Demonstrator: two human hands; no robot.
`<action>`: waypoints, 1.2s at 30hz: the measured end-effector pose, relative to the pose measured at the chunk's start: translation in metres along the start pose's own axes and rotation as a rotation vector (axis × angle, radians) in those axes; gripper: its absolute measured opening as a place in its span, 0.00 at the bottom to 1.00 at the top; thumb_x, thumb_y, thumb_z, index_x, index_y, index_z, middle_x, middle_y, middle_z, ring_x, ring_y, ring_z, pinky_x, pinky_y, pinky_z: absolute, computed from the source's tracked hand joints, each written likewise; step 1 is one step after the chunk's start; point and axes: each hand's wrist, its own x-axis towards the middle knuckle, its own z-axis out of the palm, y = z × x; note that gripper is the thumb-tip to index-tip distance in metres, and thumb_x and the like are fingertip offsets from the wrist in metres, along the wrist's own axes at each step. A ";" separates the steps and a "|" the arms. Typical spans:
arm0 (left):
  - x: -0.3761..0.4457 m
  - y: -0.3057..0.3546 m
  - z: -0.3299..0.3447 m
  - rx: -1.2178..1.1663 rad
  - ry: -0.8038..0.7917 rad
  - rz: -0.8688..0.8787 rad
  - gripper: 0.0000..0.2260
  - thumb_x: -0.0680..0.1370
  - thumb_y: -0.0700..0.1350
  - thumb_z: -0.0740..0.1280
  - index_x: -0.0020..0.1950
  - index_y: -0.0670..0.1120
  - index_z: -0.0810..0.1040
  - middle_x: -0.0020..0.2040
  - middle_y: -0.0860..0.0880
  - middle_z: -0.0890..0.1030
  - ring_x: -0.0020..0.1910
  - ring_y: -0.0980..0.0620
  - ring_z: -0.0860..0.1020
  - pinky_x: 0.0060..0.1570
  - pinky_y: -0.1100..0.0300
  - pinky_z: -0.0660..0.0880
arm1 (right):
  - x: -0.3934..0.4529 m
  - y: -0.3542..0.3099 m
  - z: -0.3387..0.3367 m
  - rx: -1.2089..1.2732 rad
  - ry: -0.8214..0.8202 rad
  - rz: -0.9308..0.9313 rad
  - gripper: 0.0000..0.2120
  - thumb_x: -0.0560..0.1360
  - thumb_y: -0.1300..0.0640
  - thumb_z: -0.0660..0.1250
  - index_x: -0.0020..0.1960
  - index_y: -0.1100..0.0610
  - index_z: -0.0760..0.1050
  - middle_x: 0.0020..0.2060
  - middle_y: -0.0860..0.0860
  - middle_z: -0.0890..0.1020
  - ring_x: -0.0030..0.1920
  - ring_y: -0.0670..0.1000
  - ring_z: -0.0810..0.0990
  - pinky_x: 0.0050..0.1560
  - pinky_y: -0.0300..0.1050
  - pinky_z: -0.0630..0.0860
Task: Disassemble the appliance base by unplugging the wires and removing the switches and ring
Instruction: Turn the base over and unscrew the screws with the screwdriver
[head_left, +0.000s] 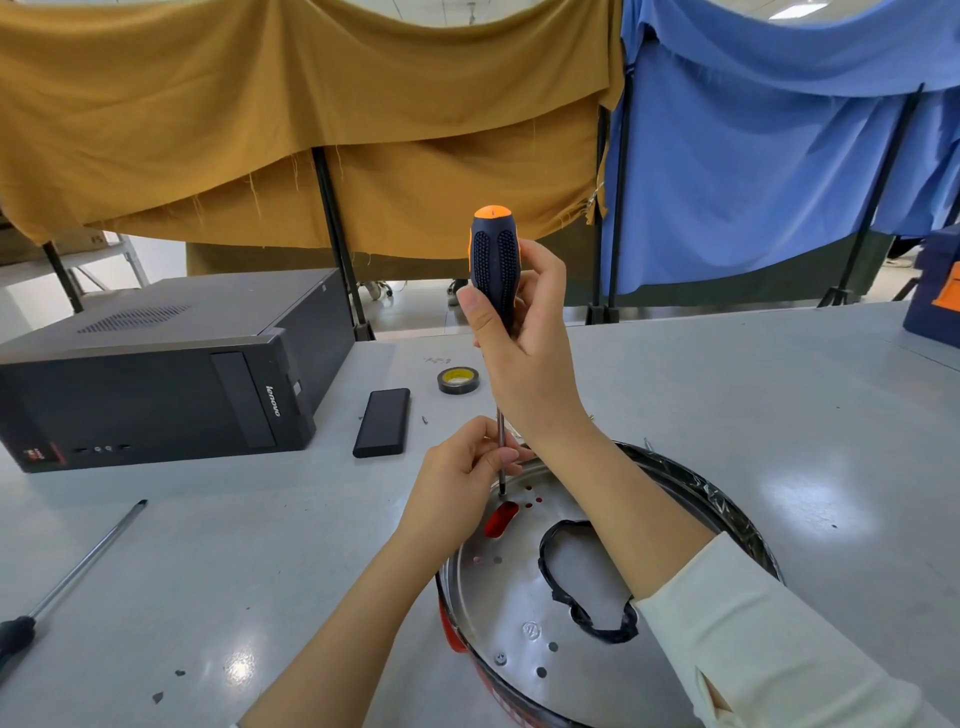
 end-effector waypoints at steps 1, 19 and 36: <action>0.000 0.000 0.000 0.000 0.001 -0.003 0.04 0.79 0.37 0.63 0.48 0.43 0.76 0.42 0.57 0.84 0.45 0.59 0.82 0.47 0.68 0.75 | 0.000 0.000 0.000 0.000 -0.002 0.008 0.17 0.77 0.55 0.65 0.62 0.49 0.62 0.46 0.59 0.75 0.44 0.59 0.74 0.45 0.59 0.76; 0.000 0.005 0.000 0.128 0.044 -0.026 0.13 0.77 0.38 0.65 0.36 0.52 0.68 0.28 0.63 0.79 0.26 0.69 0.72 0.30 0.78 0.65 | 0.006 0.004 -0.004 0.147 -0.091 0.105 0.14 0.78 0.60 0.64 0.62 0.57 0.64 0.41 0.49 0.74 0.37 0.51 0.73 0.39 0.42 0.75; 0.002 0.003 0.003 0.136 0.081 -0.083 0.10 0.75 0.42 0.68 0.37 0.47 0.70 0.33 0.61 0.82 0.35 0.66 0.78 0.33 0.76 0.68 | 0.008 0.007 -0.009 0.392 -0.209 0.269 0.16 0.77 0.52 0.60 0.61 0.58 0.64 0.37 0.53 0.75 0.30 0.49 0.69 0.34 0.42 0.70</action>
